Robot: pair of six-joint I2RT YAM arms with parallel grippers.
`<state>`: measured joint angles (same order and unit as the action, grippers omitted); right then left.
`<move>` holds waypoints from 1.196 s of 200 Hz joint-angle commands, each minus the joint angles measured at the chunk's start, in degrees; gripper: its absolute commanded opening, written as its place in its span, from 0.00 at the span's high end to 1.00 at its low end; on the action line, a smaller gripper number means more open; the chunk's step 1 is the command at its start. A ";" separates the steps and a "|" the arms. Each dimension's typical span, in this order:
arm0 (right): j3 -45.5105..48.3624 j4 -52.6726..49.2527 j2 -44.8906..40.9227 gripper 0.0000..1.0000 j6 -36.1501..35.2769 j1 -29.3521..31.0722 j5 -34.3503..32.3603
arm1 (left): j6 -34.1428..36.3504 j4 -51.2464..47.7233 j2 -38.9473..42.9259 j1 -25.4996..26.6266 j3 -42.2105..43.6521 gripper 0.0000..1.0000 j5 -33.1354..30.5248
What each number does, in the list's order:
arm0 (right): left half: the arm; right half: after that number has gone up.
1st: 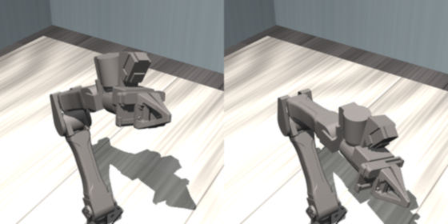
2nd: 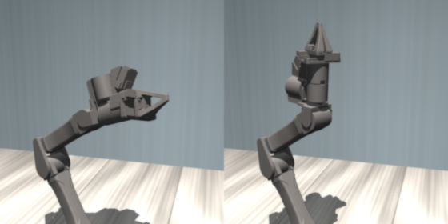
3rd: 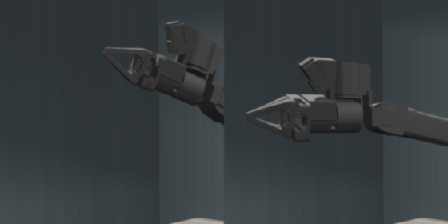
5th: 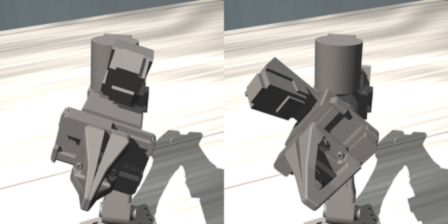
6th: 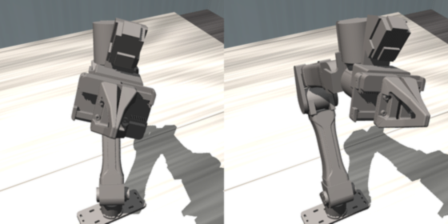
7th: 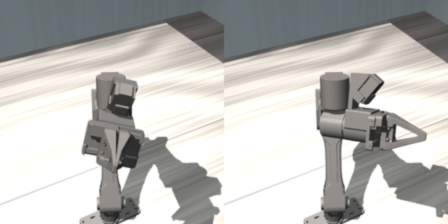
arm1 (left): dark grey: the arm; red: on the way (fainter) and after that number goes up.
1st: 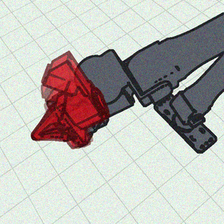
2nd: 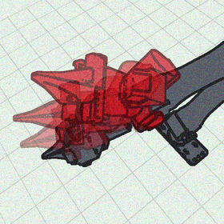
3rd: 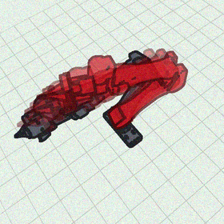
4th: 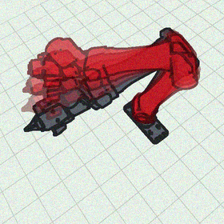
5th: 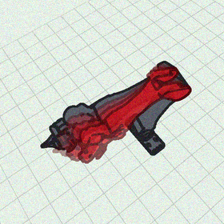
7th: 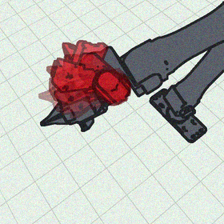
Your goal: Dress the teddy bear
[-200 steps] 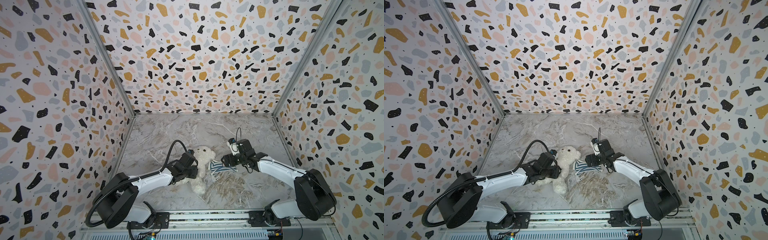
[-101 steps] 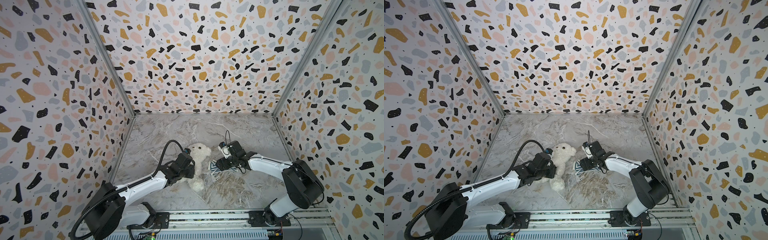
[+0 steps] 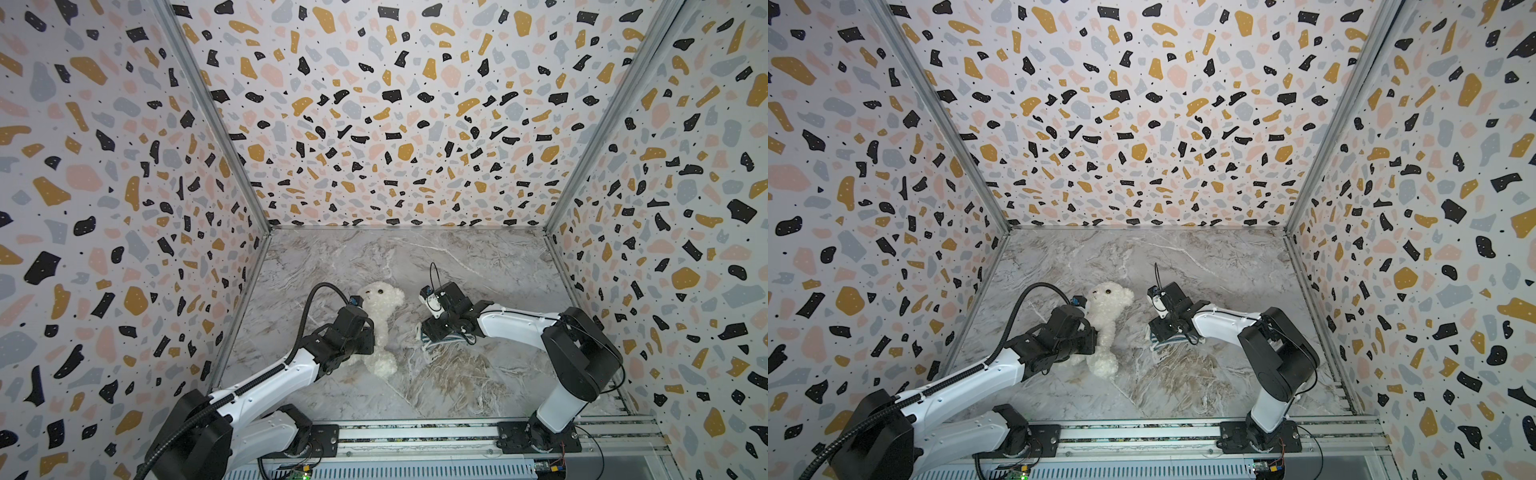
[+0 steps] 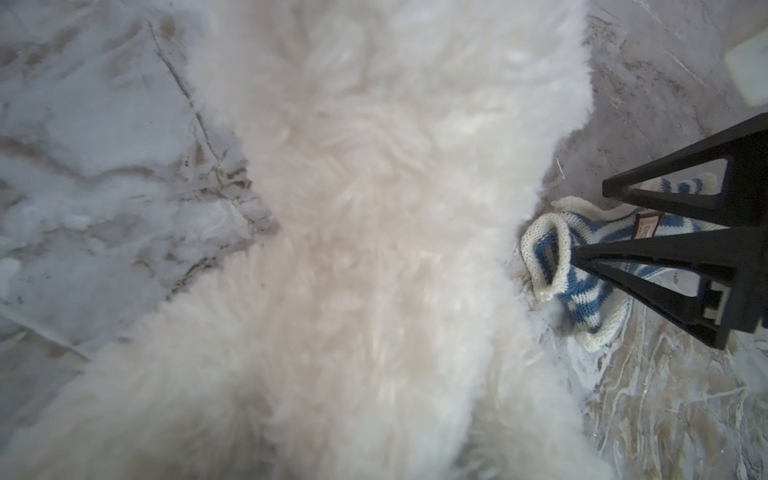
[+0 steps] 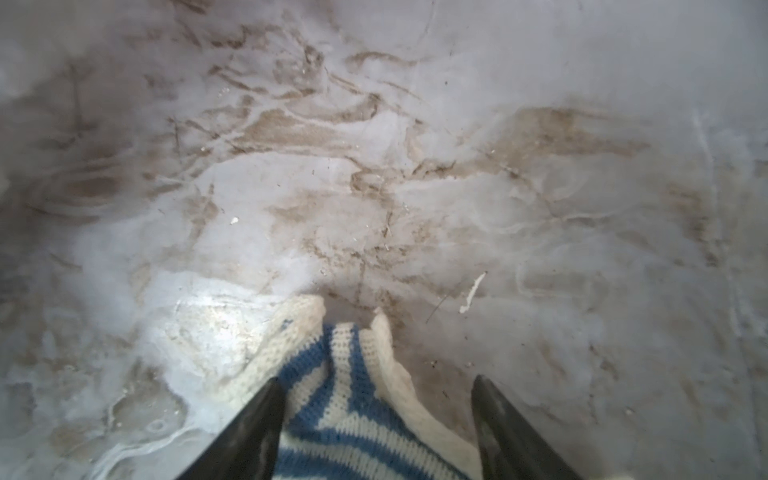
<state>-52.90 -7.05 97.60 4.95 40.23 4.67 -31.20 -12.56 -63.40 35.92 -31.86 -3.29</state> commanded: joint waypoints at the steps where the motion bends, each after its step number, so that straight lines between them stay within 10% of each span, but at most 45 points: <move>1: -2.07 -0.89 0.63 0.39 -0.07 0.64 -1.48 | -0.51 1.89 1.51 -0.66 0.48 0.85 0.84; 122: -3.25 1.76 2.20 0.94 7.18 -2.60 -5.58 | 0.91 -0.13 2.97 -0.94 -0.14 0.85 -0.18; 174: -3.37 7.47 1.78 0.89 13.80 -9.38 -2.09 | 4.19 -2.19 2.49 -0.25 -1.23 0.86 1.51; 239: -4.05 2.66 -2.68 0.56 11.55 -10.78 -3.40 | 5.29 -2.42 1.13 5.77 -3.36 0.87 2.45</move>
<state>-56.10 -0.89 99.72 17.82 29.58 2.31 -27.44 -16.10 -61.93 39.42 -32.53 -1.98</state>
